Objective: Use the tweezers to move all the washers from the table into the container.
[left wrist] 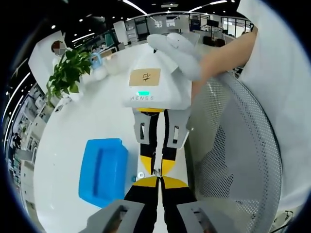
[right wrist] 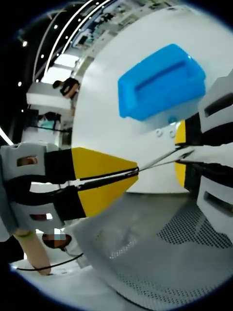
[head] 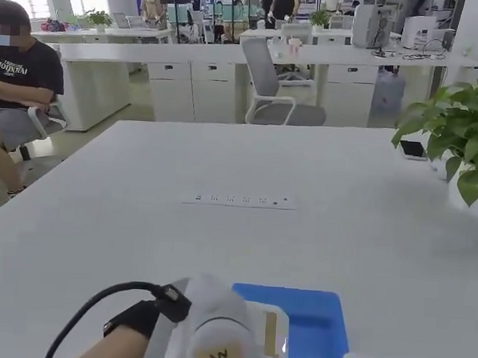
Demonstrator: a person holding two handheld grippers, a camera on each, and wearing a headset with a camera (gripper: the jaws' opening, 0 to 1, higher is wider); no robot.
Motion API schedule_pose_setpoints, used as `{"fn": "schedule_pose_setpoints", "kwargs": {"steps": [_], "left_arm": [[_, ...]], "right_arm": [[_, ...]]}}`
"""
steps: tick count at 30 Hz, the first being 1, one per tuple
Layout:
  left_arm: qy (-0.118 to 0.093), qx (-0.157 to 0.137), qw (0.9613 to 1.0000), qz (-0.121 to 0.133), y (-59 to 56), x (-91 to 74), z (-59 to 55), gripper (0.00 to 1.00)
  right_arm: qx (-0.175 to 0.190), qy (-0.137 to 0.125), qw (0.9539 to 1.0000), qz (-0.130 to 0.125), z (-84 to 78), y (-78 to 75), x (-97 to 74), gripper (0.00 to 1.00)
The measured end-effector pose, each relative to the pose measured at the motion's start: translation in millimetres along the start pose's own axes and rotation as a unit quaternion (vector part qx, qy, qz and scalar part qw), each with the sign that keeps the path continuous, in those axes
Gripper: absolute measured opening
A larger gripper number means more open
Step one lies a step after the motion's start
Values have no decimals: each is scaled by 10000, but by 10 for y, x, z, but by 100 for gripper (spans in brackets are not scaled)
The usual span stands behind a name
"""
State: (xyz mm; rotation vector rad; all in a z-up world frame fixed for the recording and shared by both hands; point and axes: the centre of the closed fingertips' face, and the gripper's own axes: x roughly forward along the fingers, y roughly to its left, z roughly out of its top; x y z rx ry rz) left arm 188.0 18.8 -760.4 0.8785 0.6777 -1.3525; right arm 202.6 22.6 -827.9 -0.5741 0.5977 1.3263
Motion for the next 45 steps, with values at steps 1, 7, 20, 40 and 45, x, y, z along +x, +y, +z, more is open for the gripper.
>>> {"fn": "schedule_pose_setpoints", "kwargs": {"steps": [1,7,20,40,45], "left_arm": [[20,29,10000,7,4,1,1,0],[58,114,9999,43,55,-6,47,0],[161,302,9994,24,152,49,116,0],[295,123,9976,-621,286,125,233,0],[273,18,9973,-687,280,143,261,0]], "right_arm": [[111,-56,9999,35,2,-2,-6,8],[147,-239,9995,-111,19,-48,-42,7],[303,-299,9988,-253,-5,-146,-54,8],[677,-583,9956,-267,64,-221,-112,6],[742,-584,9952,-265,50,-227,-125,6]]}}
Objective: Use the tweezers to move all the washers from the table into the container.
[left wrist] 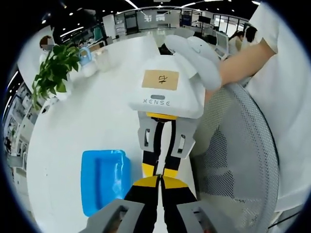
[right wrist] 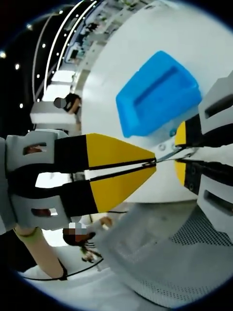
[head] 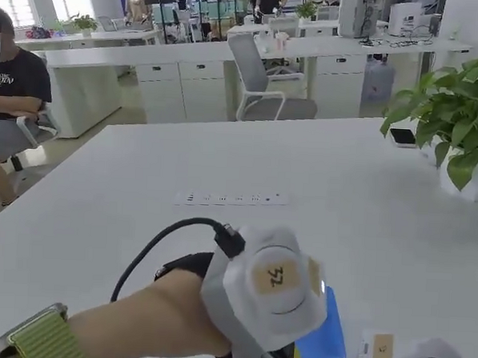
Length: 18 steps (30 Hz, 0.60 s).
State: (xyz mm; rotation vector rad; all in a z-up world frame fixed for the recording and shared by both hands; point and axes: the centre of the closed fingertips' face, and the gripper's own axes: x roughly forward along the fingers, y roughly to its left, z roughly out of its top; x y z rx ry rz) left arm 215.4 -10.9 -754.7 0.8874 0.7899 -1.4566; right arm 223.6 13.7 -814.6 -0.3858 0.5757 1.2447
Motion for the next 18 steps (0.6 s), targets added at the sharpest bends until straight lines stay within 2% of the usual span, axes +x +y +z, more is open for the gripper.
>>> {"fn": "schedule_pose_setpoints", "kwargs": {"steps": [5,8,10,15,18], "left_arm": [[-18,-239,9997,69,87,6,11,0],[-35,-554,9985,-26,107,7,6,0],[-29,-558,9984,5,146,8,-2,0],[29,-603,9982,-3,151,14,-18,0],[136,-411,9990,55,134,18,-20,0]], "right_arm": [[283,-59,9996,-14,-4,-55,-12,5],[529,-131,9985,22,-3,-61,-13,6],[598,-155,9981,6,-4,-79,-16,6],[812,-200,9965,9,-26,-116,-22,7],[857,-226,9961,18,-20,-117,-20,7]]}}
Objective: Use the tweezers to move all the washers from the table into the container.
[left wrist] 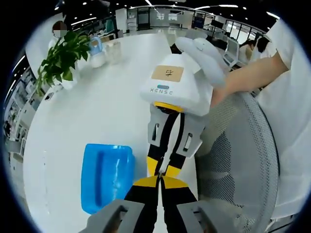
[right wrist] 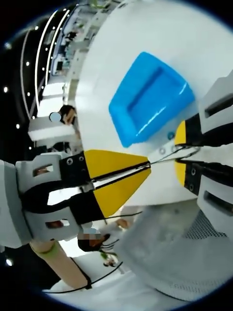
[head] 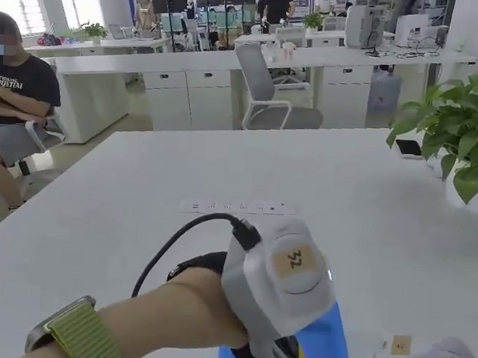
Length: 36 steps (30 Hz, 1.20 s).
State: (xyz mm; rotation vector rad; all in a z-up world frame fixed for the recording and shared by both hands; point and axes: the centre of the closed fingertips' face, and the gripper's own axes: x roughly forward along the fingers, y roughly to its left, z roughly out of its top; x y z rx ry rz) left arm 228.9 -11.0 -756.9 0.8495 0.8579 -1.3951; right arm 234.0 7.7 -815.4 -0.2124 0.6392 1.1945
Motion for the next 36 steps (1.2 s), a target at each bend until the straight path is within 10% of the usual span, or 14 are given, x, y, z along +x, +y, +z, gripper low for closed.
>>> {"fn": "schedule_pose_setpoints", "kwargs": {"steps": [7,11,16,21,24,26,27,29,32,36], "left_arm": [[170,266,9995,-13,-42,52,30,0],[-357,-157,9991,176,-25,66,142,0],[-1266,-940,9845,772,76,-177,78,0],[-2025,-1757,9507,1560,98,-499,-223,8],[-2326,-2312,9210,2101,76,-653,-463,27],[-2677,-2746,8899,2469,34,-759,-624,38],[-2736,-2834,8842,2510,23,-772,-648,43],[-3123,-3197,8484,2836,-5,-859,-767,53],[-3373,-3480,8147,3183,-14,-923,-881,68],[-3426,-3336,7955,3721,9,-992,-930,81]], "right_arm": [[-99,31,9999,38,-26,15,-6,6],[-69,58,9999,-49,-66,-4,-60,4],[42,52,9998,-165,-84,-69,-89,3],[-123,76,9997,-193,-75,-38,-66,3],[-155,71,9996,-214,-77,-39,-69,3],[-118,58,9997,-227,-81,-36,-74,3],[-109,54,9997,-226,-82,-35,-74,3],[-91,49,9996,-245,-79,-31,-75,3],[-112,46,9996,-243,-76,-18,-69,3],[-151,53,9995,-267,-77,-4,-70,3]]}}
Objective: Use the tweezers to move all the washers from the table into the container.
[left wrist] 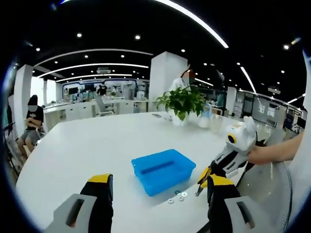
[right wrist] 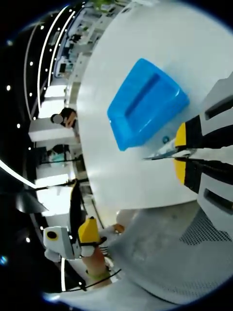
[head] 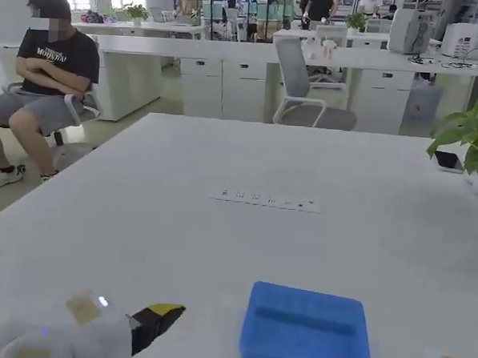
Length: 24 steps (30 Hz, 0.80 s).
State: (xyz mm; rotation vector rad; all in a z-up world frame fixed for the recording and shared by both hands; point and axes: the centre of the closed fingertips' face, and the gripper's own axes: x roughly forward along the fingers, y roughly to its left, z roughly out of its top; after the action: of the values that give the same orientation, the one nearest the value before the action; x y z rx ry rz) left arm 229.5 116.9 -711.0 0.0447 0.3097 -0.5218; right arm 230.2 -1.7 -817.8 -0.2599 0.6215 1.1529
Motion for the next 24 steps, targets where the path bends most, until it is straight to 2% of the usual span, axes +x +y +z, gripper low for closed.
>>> {"fn": "schedule_pose_setpoints", "kwargs": {"steps": [3,4,5,6,9,12,13,14,15,17,18,19,20,22,23,24], "left_arm": [[-263,64,9996,114,-47,13,24,91],[-343,55,9991,224,-48,17,31,96],[-525,71,9982,277,-60,28,57,99],[-513,65,9983,253,-79,30,31,98],[-608,-17,9973,416,-74,40,0,99],[-657,32,9969,437,-84,52,-27,99],[-818,287,9950,486,-72,52,17,99],[-864,310,9949,419,-117,53,34,99],[-925,269,9948,336,-151,53,41,99],[-938,195,9946,400,-145,39,71,99],[-1035,212,9936,409,-133,24,101,99],[-1181,182,9923,311,-157,18,148,99],[-1229,151,9919,293,-159,9,162,99],[-1257,89,9918,190,-187,14,168,99],[-1182,65,9928,190,-188,18,145,99],[-1023,94,9945,197,-184,32,92,99]], "right_arm": [[3,0,10000,-26,0,-1,-1,3],[3,0,10000,-36,-1,1,-2,3],[11,0,10000,-45,-4,1,-4,3],[13,0,10000,-50,-4,2,-4,4],[14,7,10000,-63,-3,2,-3,4],[88,-15,9999,-75,-4,0,-5,4],[116,-18,9999,-83,-8,-2,-10,4],[135,-22,9999,-90,-10,-3,-11,4],[160,-27,9998,-115,-12,-7,-14,4],[189,-24,9997,-150,-19,-3,-21,4],[180,-19,9997,-160,-19,3,-20,4],[154,-15,9997,-172,-19,7,-18,4],[86,2,9998,-179,-17,15,-13,4],[14,45,9998,-201,-21,17,-11,4],[-8,51,9998,-204,-21,28,-8,4],[-34,56,9997,-214,-22,37,-7,4]]}}
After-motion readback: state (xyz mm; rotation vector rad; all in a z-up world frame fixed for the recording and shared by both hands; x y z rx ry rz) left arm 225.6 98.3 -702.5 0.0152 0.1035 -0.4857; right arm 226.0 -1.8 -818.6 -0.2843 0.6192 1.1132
